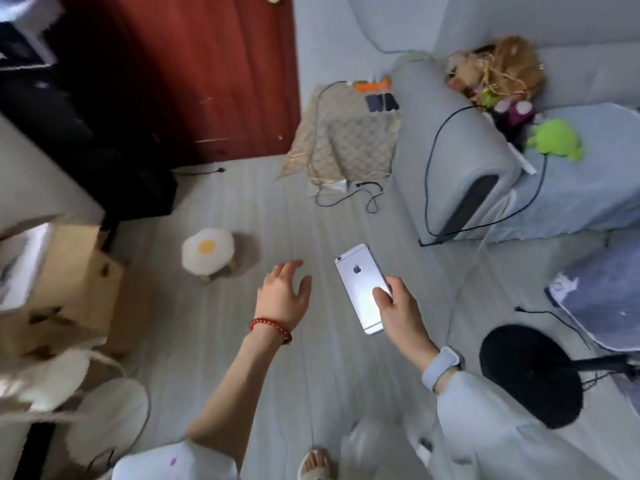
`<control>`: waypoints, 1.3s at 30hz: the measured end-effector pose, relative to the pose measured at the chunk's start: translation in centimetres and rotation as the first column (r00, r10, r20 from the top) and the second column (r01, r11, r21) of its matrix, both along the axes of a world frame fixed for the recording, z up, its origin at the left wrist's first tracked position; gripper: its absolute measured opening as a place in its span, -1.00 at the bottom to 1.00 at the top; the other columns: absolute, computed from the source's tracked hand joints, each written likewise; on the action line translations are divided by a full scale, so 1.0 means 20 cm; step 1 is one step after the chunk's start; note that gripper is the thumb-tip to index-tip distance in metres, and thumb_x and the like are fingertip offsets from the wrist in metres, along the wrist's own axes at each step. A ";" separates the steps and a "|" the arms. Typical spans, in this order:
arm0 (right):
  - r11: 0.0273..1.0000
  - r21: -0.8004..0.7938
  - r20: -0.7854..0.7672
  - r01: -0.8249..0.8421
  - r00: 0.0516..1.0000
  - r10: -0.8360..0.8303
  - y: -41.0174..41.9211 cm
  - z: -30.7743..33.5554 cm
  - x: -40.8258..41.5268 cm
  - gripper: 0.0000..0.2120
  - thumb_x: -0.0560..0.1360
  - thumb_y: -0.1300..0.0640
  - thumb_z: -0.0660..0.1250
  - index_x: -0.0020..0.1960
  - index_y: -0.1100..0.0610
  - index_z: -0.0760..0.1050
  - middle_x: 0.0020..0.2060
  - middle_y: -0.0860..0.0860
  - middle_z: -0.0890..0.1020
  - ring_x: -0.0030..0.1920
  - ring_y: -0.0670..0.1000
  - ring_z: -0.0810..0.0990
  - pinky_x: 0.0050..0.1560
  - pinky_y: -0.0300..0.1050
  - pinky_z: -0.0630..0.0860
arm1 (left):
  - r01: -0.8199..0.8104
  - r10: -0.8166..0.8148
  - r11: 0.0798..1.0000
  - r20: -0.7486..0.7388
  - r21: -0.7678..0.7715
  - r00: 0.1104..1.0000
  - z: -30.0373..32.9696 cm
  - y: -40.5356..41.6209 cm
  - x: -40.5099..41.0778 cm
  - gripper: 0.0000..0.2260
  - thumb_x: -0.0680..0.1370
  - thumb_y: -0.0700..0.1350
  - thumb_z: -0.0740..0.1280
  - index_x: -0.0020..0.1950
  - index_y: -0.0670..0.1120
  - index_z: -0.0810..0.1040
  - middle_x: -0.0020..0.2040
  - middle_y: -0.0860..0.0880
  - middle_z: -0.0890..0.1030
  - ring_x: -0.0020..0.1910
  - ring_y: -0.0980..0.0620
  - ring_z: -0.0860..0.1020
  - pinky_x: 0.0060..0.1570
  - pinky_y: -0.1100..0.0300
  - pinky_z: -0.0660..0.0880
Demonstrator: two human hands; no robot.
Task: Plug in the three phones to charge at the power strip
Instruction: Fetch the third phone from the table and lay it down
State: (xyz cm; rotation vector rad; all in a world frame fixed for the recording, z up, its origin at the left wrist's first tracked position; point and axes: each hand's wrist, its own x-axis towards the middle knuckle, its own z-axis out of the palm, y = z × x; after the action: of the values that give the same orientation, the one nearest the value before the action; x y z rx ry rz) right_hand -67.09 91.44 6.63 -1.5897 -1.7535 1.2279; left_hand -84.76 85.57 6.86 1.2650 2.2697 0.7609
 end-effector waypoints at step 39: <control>0.952 -0.305 0.203 0.040 0.979 0.024 5.16 -0.86 -1.79 -0.88 0.54 0.22 0.08 0.04 0.22 0.31 -0.34 0.06 0.43 -0.37 0.04 0.38 -0.36 -0.09 0.28 | -0.070 0.124 0.963 0.196 -0.261 0.973 -0.80 5.01 -1.76 -0.67 0.55 -0.14 0.19 0.31 -0.15 0.37 0.31 -0.15 0.45 0.25 -0.11 0.44 0.23 0.06 0.37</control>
State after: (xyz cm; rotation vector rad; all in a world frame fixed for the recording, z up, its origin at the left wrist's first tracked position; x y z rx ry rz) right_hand -102.87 194.64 -10.57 -1.9608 -1.7382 1.4339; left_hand -120.01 185.84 -9.21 0.9158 2.1855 0.5848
